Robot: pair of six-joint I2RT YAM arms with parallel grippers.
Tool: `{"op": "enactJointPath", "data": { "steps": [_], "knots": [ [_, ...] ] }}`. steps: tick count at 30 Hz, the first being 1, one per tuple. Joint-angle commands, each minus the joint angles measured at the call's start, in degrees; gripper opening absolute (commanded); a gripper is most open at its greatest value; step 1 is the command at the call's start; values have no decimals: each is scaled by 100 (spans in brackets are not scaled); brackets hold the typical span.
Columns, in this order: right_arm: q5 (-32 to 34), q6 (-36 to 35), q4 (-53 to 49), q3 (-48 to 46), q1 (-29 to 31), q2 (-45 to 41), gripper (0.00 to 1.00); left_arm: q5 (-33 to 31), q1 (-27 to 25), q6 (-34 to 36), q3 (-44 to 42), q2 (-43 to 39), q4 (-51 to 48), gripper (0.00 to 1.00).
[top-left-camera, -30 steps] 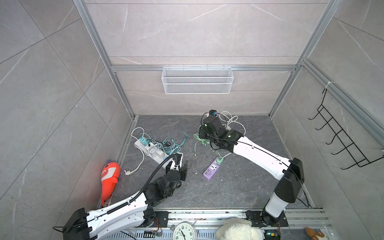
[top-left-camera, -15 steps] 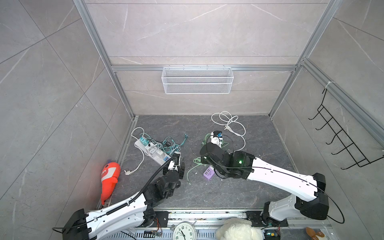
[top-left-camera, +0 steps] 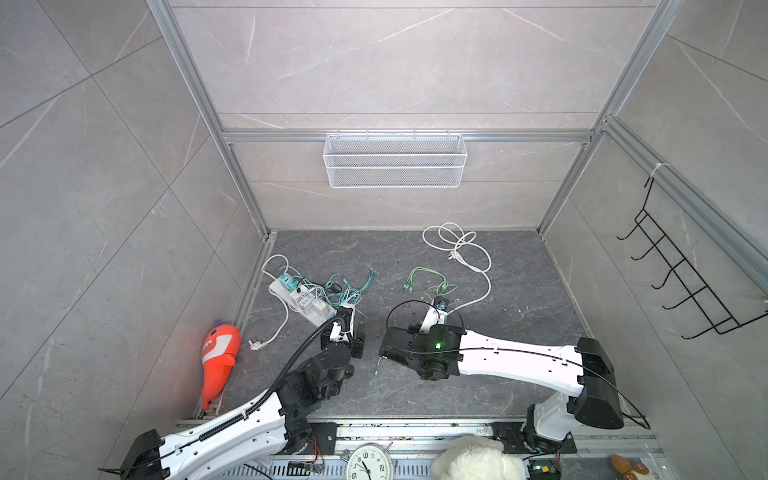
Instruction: Insert the plug
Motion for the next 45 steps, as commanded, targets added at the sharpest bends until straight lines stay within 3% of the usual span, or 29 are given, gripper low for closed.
{"op": "enactJointPath", "data": {
  "steps": [1, 11, 23, 31, 39, 45],
  "knots": [
    [206, 439, -465, -117, -257, -25, 2, -70, 9, -93, 46, 64, 105, 56],
    [-428, 17, 525, -839, -840, -64, 2, 168, 7, -87, 240, 763, 434, 56],
    [-1153, -533, 888, -603, -1336, 412, 2, 312, 6, -133, 161, 1131, 765, 56],
    [-1487, -670, 1296, -809, -1523, 511, 0, 1429, 9, 241, -47, 1814, 2068, 55],
    [-1463, -653, 1214, -735, -1587, 575, 0, 2377, 19, 648, -193, 3132, 3783, 52],
    [-1524, -617, 1311, -893, -1613, 453, 0, 2718, 8, 622, -282, 3754, 4955, 50]
  ]
}}
